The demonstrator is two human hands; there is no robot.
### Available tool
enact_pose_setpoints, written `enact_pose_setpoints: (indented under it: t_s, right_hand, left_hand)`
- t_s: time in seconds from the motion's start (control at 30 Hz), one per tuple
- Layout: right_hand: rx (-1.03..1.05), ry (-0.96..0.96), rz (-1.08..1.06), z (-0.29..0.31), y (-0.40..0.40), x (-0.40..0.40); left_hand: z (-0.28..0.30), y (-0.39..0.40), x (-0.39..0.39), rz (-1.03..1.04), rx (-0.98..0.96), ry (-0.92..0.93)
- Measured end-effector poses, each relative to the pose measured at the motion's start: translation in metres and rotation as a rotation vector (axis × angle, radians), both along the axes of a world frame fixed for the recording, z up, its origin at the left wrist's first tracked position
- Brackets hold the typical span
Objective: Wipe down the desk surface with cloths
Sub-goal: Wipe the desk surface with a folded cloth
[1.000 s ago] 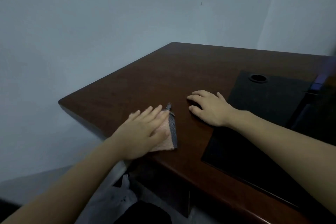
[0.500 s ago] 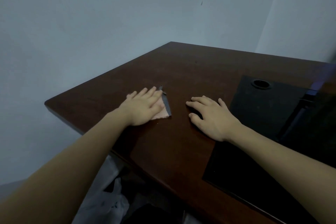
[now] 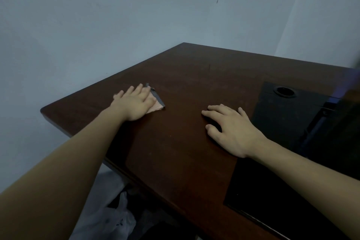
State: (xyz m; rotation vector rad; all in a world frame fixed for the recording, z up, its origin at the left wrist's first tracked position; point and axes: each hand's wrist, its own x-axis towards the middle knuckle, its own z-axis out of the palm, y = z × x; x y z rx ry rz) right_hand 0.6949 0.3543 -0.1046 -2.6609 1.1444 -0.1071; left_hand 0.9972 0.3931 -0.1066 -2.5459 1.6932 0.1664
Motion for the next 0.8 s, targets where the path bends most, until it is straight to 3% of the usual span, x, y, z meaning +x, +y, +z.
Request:
enact_pose_setpoints:
  t_s: [0.2,0.33,0.6,0.7,0.8]
  right_hand:
    - [-0.004,0.004,-0.004,0.001,0.001,0.001]
    - [-0.006,-0.001,0.004,0.001,0.001,0.000]
    - [-0.012,0.004,0.002,0.001,0.003,-0.001]
    - [-0.008,0.010,0.002,0.002,0.004,-0.001]
    - [-0.002,0.021,0.002,0.003,0.004,-0.001]
  left_hand:
    - [0.003,0.041,-0.068,-0.327,-0.002,0.004]
    - [0.002,0.084,-0.069,-0.442,-0.001,0.017]
    - [0.003,0.076,0.019,0.004,0.024,-0.050]
    - [0.002,0.078,-0.002,0.002,0.016,-0.038]
    - [0.004,0.093,-0.045,-0.128,-0.002,-0.010]
